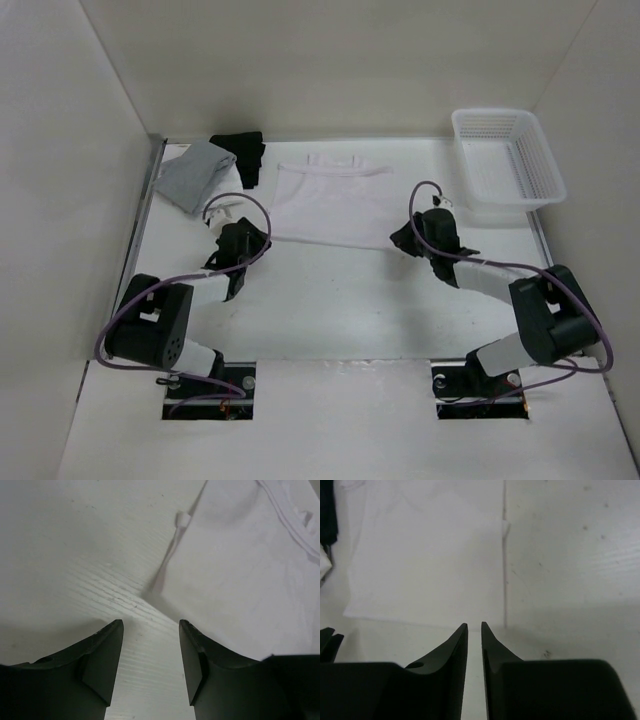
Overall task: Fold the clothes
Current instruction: Fold the tank top
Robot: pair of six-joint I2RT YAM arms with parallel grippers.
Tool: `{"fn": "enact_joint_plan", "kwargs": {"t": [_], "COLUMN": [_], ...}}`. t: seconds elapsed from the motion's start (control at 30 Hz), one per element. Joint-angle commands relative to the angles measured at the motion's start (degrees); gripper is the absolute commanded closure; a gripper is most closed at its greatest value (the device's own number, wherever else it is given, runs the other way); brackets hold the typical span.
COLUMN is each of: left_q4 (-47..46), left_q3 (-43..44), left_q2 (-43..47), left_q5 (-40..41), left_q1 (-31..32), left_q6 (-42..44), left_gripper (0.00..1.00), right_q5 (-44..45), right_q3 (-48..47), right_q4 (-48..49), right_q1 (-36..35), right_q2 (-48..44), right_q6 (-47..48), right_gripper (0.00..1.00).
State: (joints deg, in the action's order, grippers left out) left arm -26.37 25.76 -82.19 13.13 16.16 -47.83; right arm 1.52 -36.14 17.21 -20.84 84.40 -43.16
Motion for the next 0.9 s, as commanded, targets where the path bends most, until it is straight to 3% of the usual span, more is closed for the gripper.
{"fn": "enact_joint_plan", "kwargs": {"t": [0.0, 0.1, 0.27, 0.43, 0.63, 0.87], "left_q4": [-9.99, -14.14, -16.60, -17.14, -17.40, -16.87], "left_q3": [-1.24, -1.06, 0.69, 1.75, 2.72, 0.70], "left_q2": [-1.82, -5.07, -11.84, -15.71, -18.00, -14.31], "left_q5": [-5.46, -9.42, -11.01, -10.93, -11.37, -9.00], "left_q1": [-2.58, -3.90, -4.69, -5.13, -5.31, -4.35], "left_q6": [-2.96, -4.80, -7.89, -9.64, -11.05, -11.05], "left_gripper": [0.52, 0.52, 0.54, 0.65, 0.89, 0.94], "right_q5": [1.20, 1.47, 0.59, 1.82, 3.75, 4.81], "right_q3": [4.05, 7.74, 10.39, 10.30, 9.86, 6.44], "right_q4": [6.52, 8.53, 14.24, 15.48, 14.69, 11.35], "right_q1": [-0.30, -0.30, 1.02, 0.85, 0.67, -0.90], "right_q2": [-3.62, -3.90, -0.38, 0.06, 0.85, 4.53], "right_q6": [-1.05, -2.01, -6.05, -7.91, -8.78, -9.58], "right_gripper": [0.73, 0.60, 0.56, 0.55, 0.54, 0.50]}}
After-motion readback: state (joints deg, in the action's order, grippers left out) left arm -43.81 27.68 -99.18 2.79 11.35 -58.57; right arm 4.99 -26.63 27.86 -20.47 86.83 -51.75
